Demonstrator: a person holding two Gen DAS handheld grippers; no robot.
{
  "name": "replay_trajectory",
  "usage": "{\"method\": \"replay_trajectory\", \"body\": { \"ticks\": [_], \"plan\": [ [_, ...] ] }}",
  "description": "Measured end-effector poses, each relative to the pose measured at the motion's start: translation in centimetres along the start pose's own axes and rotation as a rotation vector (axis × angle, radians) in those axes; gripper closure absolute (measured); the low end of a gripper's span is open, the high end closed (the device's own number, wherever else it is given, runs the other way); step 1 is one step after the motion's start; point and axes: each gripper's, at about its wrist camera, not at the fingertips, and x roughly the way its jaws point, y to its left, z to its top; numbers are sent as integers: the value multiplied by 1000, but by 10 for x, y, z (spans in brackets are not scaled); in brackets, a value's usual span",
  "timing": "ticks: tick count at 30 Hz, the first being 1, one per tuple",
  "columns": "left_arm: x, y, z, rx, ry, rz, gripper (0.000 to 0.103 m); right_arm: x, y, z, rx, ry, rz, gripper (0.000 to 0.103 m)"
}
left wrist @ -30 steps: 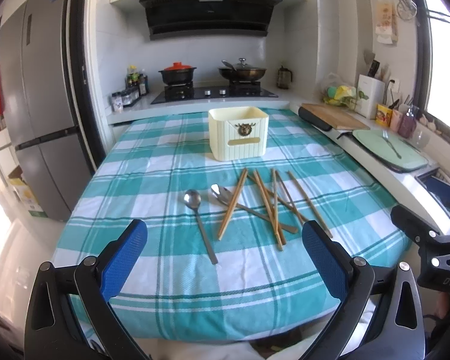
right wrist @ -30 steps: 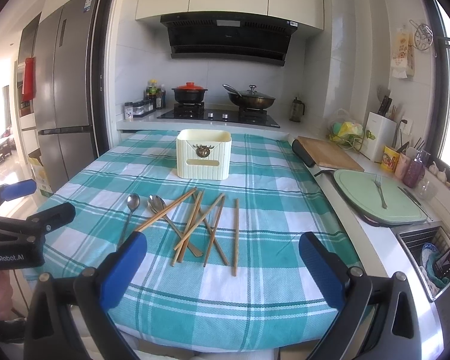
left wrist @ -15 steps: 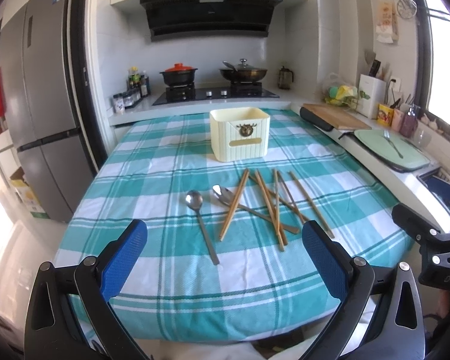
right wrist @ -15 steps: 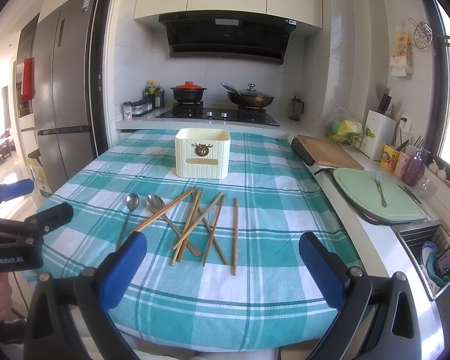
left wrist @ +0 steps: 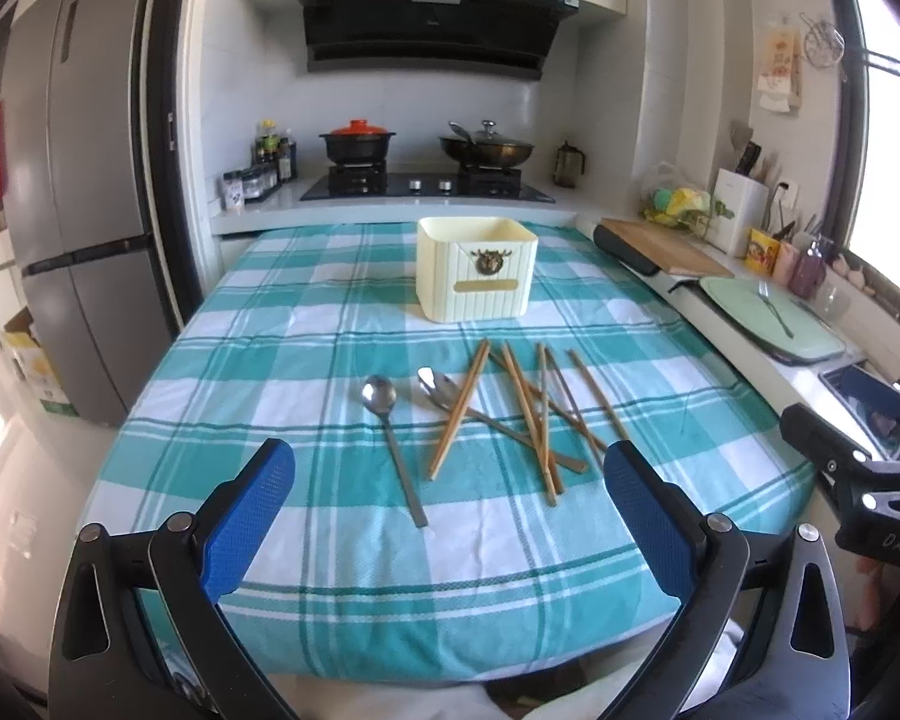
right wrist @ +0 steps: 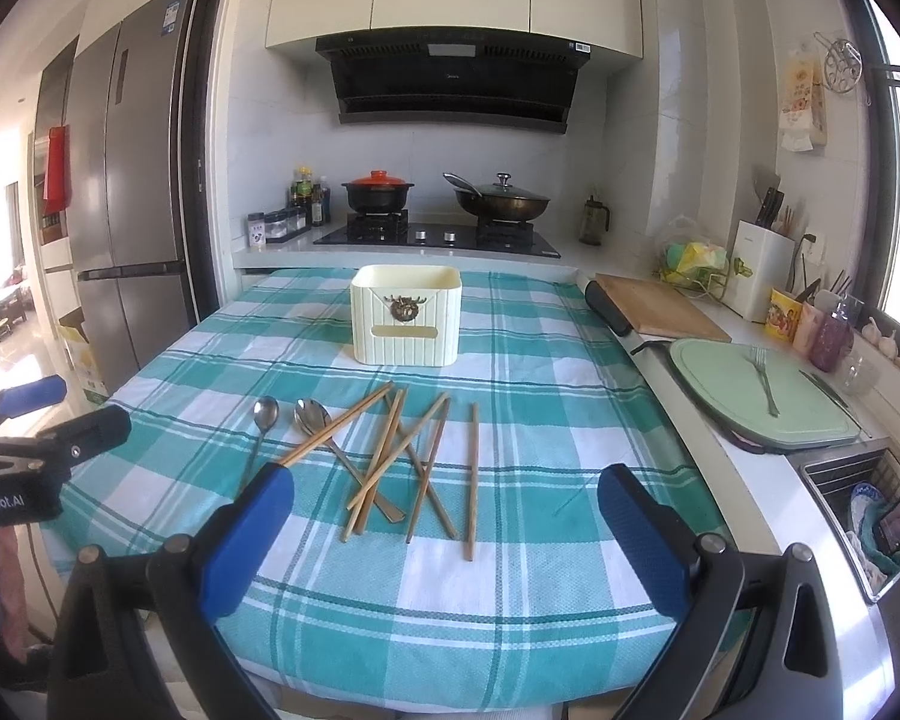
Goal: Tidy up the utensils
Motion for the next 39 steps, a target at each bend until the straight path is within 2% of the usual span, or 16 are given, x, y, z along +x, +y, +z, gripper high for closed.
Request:
{"method": "replay_trajectory", "body": {
  "ticks": [7, 11, 16, 26, 39],
  "plan": [
    [0, -2, 1, 15, -11, -14, 0, -2, -4, 7, 25, -29, 24, 0],
    [6, -5, 2, 40, 9, 32, 0, -4, -4, 9, 21, -57, 27, 0],
    [10, 0, 3, 14, 9, 1, 0, -1, -6, 10, 9, -74, 45, 0],
    [20, 2, 6, 2, 33, -5, 0, 13, -12, 11, 17, -31, 50, 0],
    [36, 24, 9, -65, 56, 47, 0, 35, -19, 11, 46, 37, 55, 0]
  ]
}}
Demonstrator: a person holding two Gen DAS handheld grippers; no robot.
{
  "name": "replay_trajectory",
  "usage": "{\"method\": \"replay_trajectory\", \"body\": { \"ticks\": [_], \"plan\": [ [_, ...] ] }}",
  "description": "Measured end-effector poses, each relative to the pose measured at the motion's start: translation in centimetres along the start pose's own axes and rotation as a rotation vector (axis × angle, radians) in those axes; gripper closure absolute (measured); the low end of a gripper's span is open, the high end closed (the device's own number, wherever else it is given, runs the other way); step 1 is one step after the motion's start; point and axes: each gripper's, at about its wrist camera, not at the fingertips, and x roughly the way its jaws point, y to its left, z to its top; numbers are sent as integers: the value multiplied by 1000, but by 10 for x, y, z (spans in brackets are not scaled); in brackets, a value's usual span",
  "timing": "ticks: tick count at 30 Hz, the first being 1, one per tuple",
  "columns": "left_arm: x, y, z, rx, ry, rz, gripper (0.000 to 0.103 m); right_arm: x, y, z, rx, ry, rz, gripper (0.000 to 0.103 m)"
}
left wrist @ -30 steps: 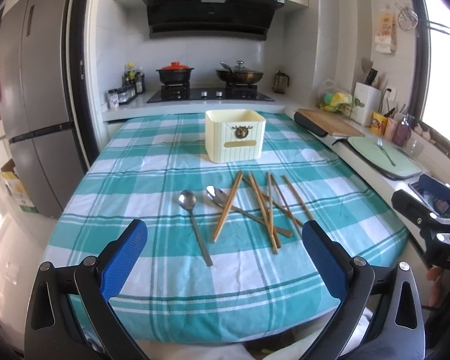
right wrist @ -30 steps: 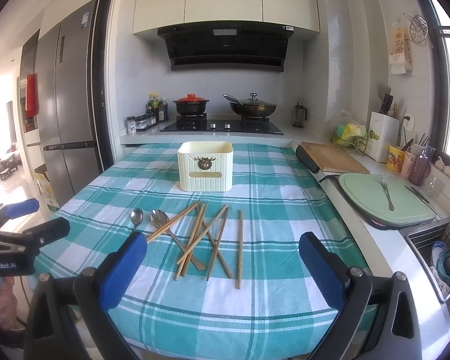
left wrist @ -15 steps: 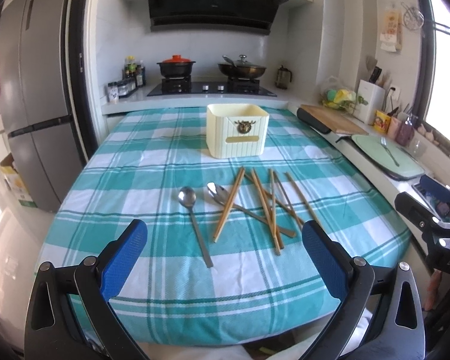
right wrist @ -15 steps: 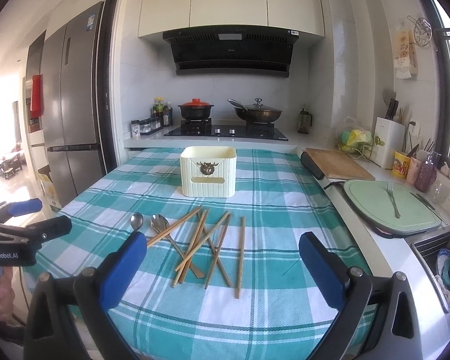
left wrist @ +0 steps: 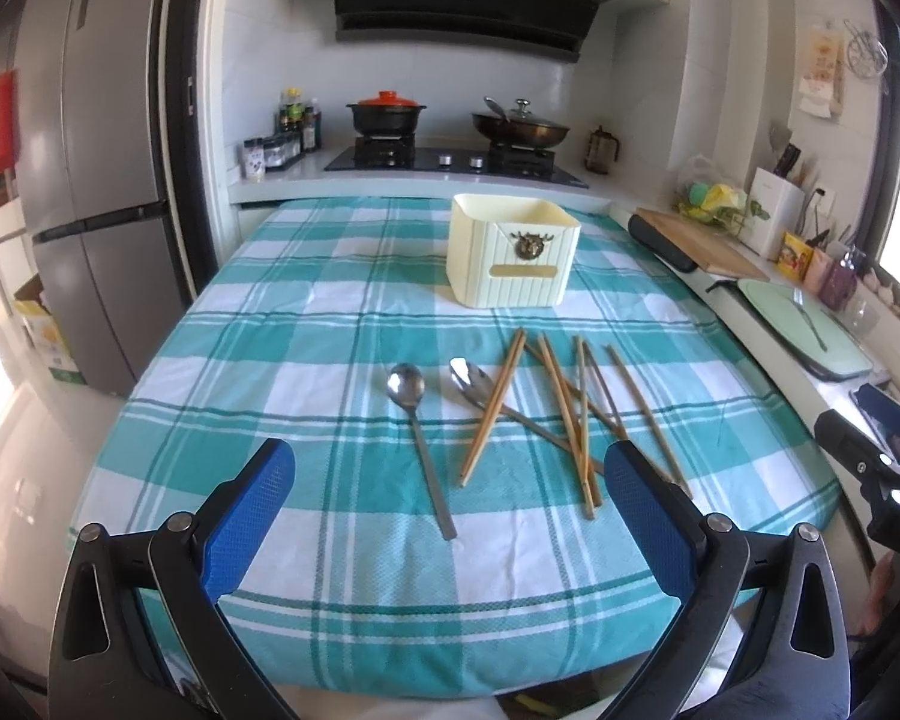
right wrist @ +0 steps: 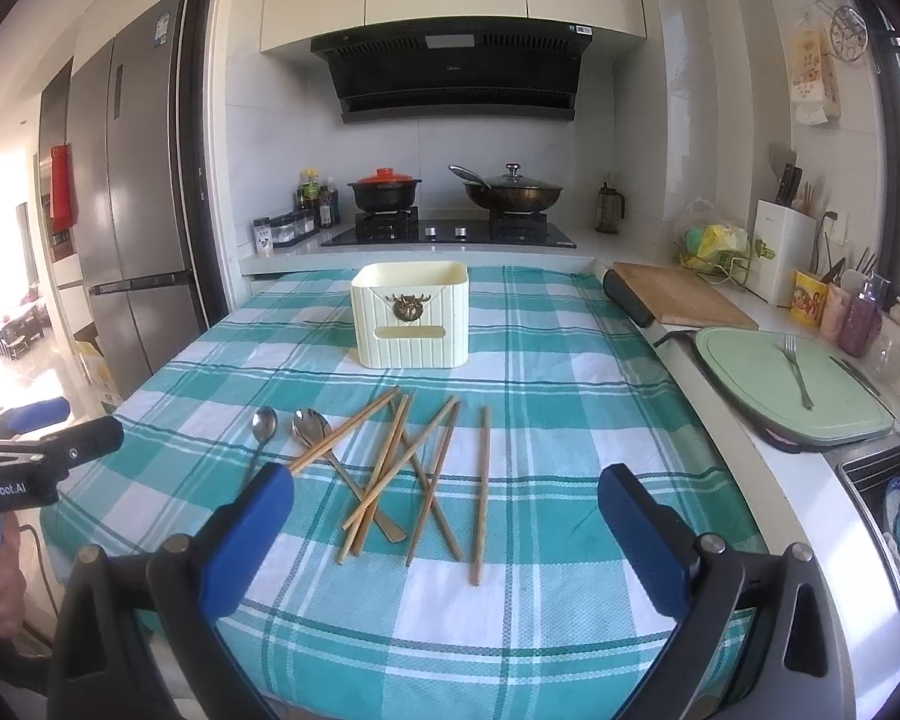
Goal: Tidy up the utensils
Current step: 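Move the left gripper onto the steel spoon handle and close it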
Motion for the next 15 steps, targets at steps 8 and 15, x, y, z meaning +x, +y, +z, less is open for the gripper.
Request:
{"method": "replay_trajectory", "body": {
  "ticks": [8, 15],
  "plan": [
    [23, 16, 5, -18, 37, 30, 0, 15, -10, -1, 4, 40, -29, 0],
    [57, 31, 4, -45, 101, 62, 0, 29, -20, -1, 8, 54, -62, 0]
  ]
}}
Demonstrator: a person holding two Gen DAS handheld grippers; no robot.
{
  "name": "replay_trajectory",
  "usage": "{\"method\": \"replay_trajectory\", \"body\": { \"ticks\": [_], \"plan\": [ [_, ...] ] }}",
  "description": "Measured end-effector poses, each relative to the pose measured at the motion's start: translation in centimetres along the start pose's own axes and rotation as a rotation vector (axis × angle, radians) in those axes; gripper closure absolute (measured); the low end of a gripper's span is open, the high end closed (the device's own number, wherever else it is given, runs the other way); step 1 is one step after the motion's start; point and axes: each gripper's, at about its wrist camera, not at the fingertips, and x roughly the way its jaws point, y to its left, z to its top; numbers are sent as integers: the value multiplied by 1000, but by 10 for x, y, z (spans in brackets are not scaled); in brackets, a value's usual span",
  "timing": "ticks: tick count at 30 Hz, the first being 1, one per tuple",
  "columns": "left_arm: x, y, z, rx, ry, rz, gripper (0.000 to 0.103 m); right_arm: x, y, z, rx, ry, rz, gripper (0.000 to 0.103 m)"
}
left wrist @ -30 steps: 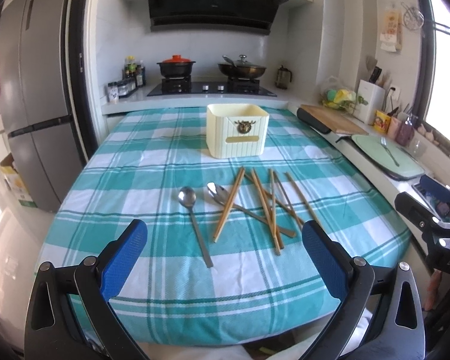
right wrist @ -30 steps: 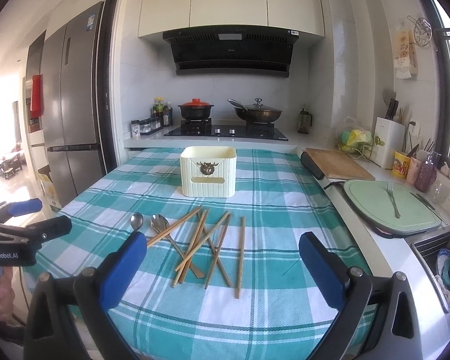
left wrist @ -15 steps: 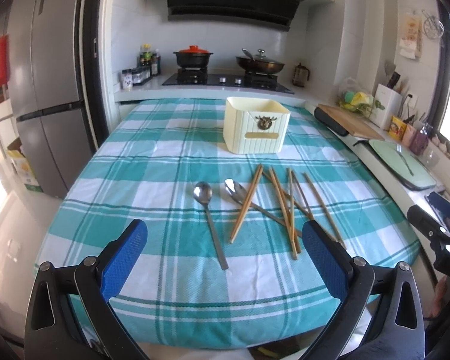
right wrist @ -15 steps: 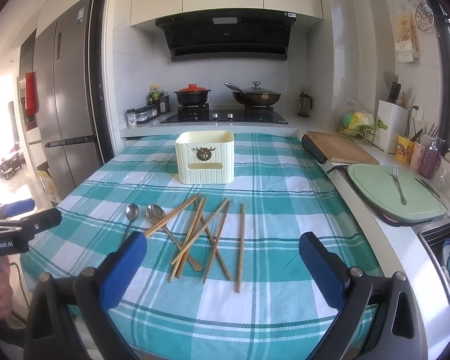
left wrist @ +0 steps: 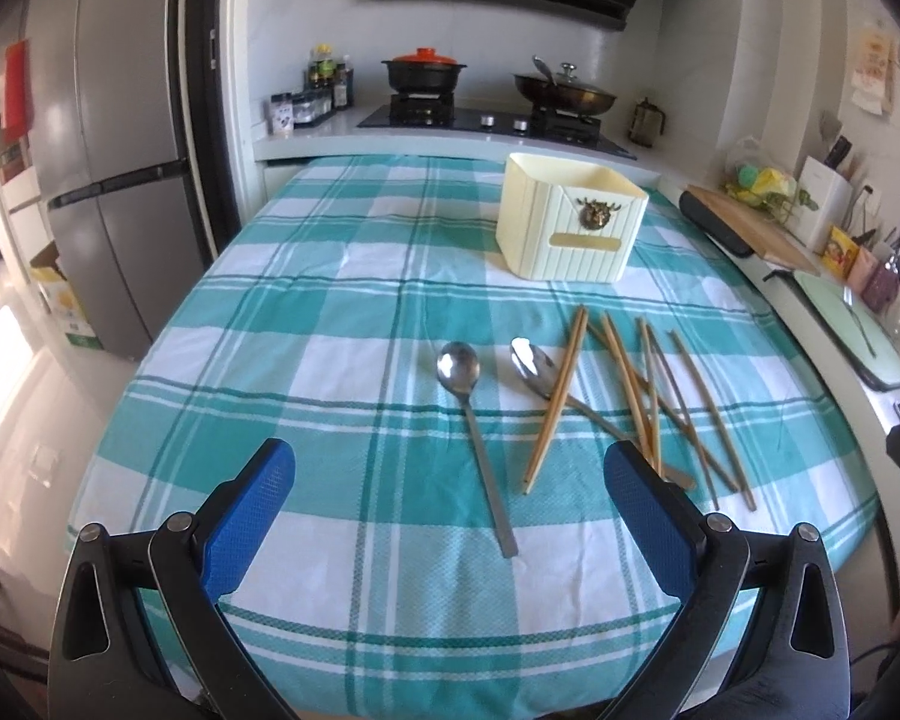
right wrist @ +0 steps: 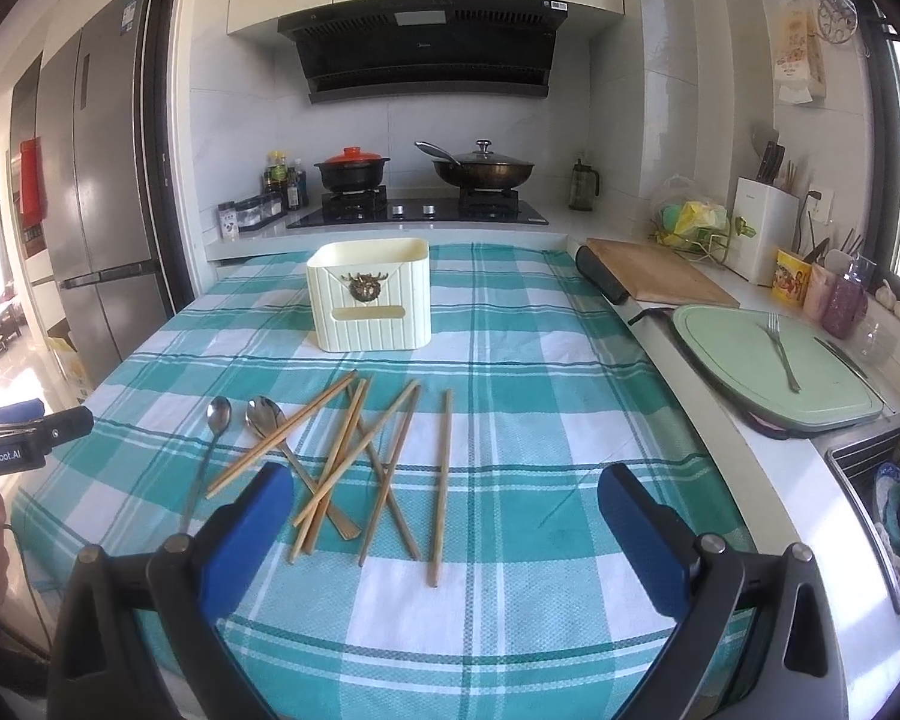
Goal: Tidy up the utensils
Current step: 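Move the left gripper onto the steel spoon handle and close it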
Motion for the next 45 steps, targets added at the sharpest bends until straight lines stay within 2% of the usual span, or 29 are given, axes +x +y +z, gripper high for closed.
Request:
{"method": "replay_trajectory", "body": {
  "ticks": [10, 25, 29, 32, 36, 42, 44, 45],
  "plan": [
    [61, 4, 4, -27, 104, 9, 1, 30, -5, 1, 16, 56, 21, 0],
    [138, 0, 10, -25, 181, 46, 2, 64, -16, 3, 38, 115, -1, 0],
    [160, -3, 9, -18, 220, 47, 11, 70, -19, 3, 49, 125, -4, 0],
    [173, -4, 8, -21, 235, 48, 14, 73, -21, 3, 52, 129, -6, 0],
    [179, -8, 11, 2, 207, 70, 18, 80, -24, 4, 59, 137, -7, 0],
    [187, -14, 18, 24, 169, 52, 37, 92, -27, 6, 73, 154, -1, 0],
    [188, -15, 20, 30, 160, 43, 52, 96, -28, 6, 76, 159, 3, 0],
    [189, -15, 21, 32, 157, 39, 56, 98, -28, 7, 79, 162, 4, 0]
  ]
}}
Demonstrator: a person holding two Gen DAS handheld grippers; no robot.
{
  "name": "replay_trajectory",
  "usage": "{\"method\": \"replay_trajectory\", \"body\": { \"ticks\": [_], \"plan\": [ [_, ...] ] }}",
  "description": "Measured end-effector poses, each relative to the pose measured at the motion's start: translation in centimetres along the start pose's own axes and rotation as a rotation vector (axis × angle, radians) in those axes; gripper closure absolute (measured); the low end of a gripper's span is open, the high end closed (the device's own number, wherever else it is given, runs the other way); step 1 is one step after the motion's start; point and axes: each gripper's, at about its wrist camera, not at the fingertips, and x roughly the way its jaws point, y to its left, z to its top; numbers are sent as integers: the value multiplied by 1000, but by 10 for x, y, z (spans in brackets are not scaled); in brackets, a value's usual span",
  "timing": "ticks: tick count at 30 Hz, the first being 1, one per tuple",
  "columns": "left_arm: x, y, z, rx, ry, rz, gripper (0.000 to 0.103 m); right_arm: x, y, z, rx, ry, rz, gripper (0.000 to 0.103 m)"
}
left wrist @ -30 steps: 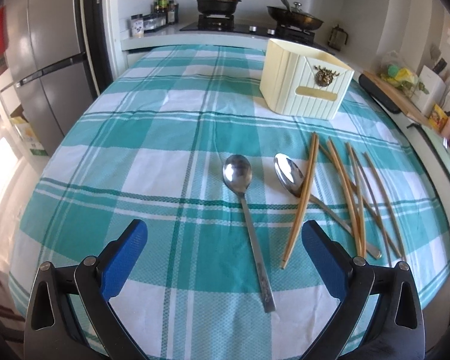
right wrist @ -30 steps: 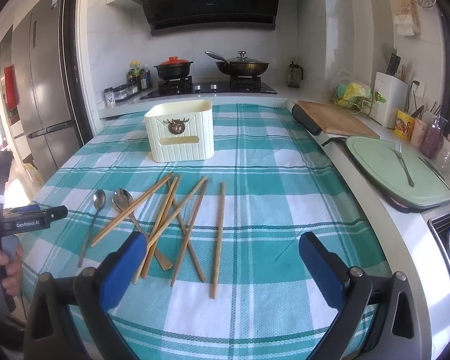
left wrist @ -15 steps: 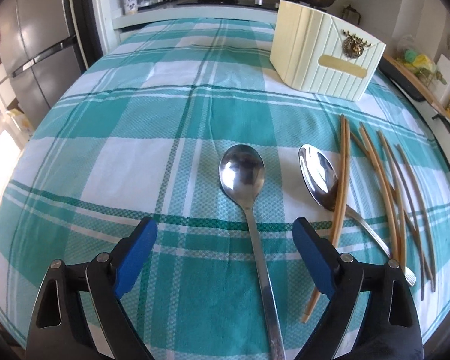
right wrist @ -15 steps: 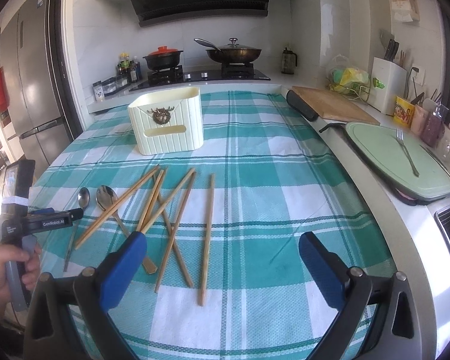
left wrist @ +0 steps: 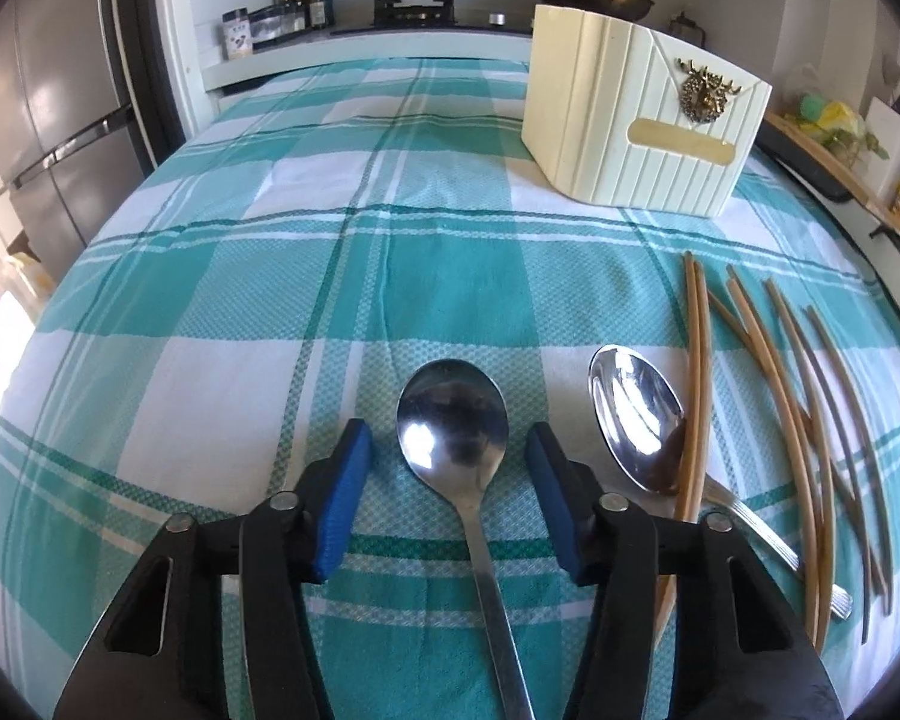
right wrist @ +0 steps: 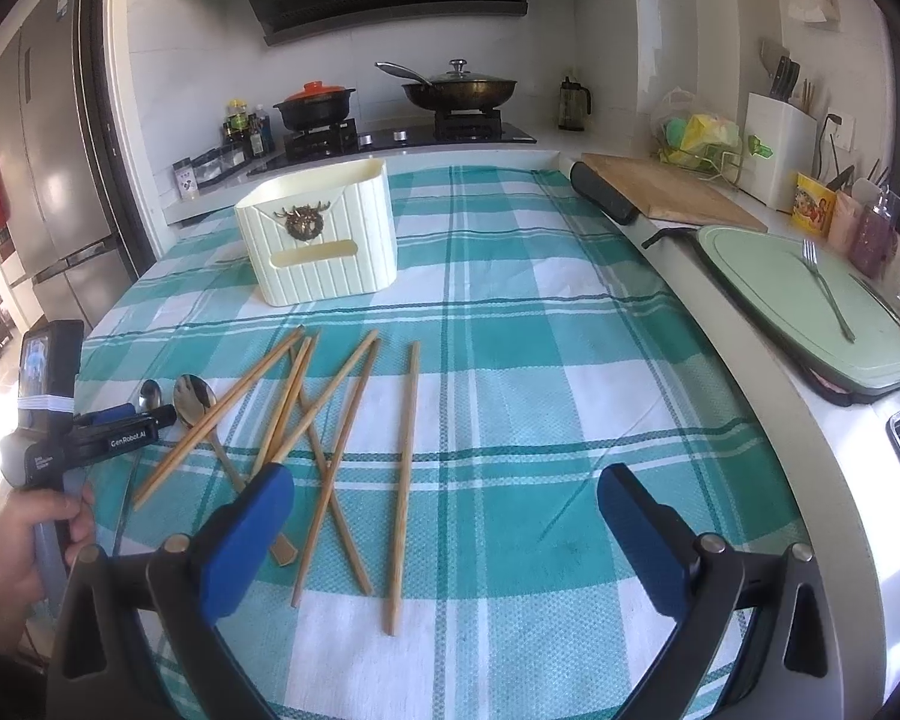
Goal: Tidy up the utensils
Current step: 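Move the left gripper onto the steel spoon handle and close it, then lift the spoon with the left gripper while the right gripper grasps and lifts a wooden chopstick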
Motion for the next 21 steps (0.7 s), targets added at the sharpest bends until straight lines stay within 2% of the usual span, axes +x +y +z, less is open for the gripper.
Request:
{"method": "replay_trajectory", "body": {
  "ticks": [1, 2, 6, 11, 18, 21],
  "plan": [
    [0, 1, 1, -2, -4, -2, 63, 2, 0, 1, 3, 3, 3, 0],
    [0, 3, 1, -6, -8, -9, 66, 4, -1, 2, 6, 7, 8, 0],
    [1, 7, 3, -15, -11, -40, 67, 22, -7, 6, 28, 40, 41, 0],
    [1, 8, 3, -17, -12, -51, 67, 66, -13, 12, 13, 131, 67, 0],
    [1, 8, 3, -17, -12, -55, 67, 129, -3, 33, -28, 282, 164, 28],
    [1, 7, 4, -10, -9, -59, 67, 157, 9, 41, -76, 345, 155, 42]
  ]
}}
